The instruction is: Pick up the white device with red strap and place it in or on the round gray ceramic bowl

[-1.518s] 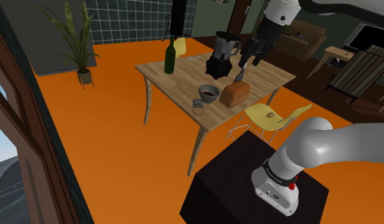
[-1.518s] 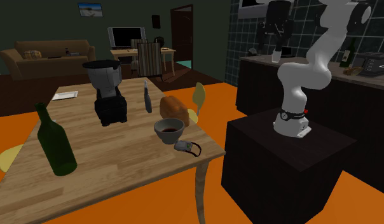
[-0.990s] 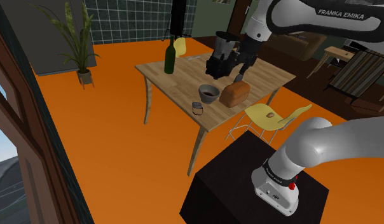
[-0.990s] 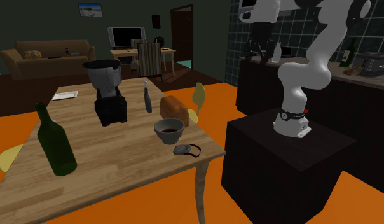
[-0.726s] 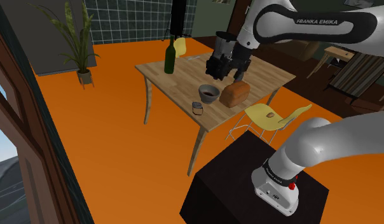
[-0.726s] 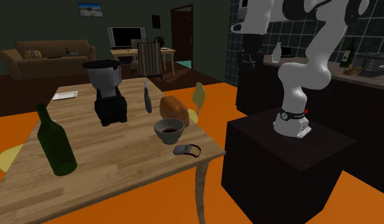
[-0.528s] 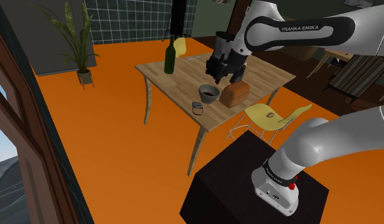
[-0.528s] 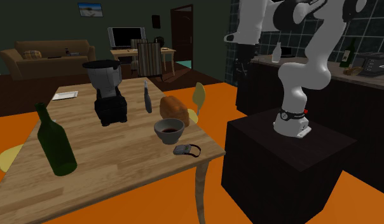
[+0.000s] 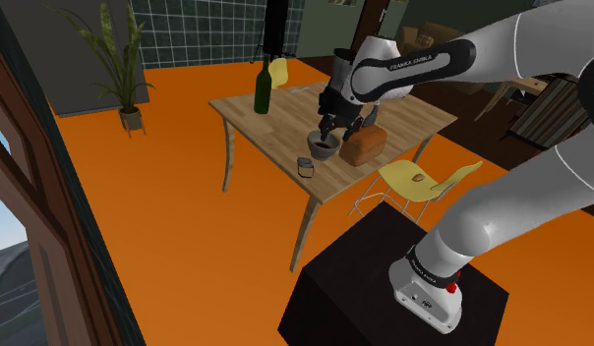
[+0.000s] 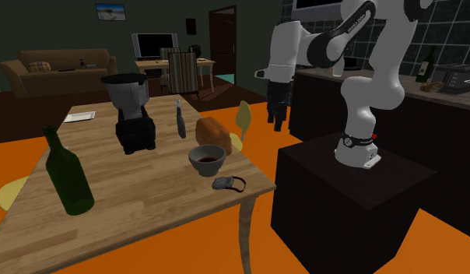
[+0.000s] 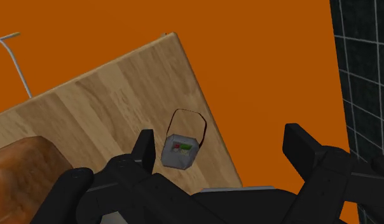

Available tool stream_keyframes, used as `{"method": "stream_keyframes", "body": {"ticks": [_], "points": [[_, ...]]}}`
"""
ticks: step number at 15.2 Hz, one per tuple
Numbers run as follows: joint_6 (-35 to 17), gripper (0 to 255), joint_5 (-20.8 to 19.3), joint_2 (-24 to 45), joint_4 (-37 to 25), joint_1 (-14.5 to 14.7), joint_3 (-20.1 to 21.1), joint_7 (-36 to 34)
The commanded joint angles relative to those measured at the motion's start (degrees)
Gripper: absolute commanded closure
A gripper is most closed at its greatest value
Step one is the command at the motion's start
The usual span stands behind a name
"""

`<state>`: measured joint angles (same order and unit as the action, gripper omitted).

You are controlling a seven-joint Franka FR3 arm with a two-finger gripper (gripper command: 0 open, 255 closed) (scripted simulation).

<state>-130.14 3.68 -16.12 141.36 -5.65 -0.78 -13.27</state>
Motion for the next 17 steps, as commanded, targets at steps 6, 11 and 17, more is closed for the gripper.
{"method": "stream_keyframes", "body": {"ticks": [6,11,17], "points": [[-10.46,0,1.67,15.01,-3.52,-1.29,-1.57,-0.50],[-16.00,0,3.96,26.03,-8.14,-2.36,-2.35,-0.16],[-20.59,0,7.18,39.21,-15.65,-4.36,-2.43,0.48]]}}
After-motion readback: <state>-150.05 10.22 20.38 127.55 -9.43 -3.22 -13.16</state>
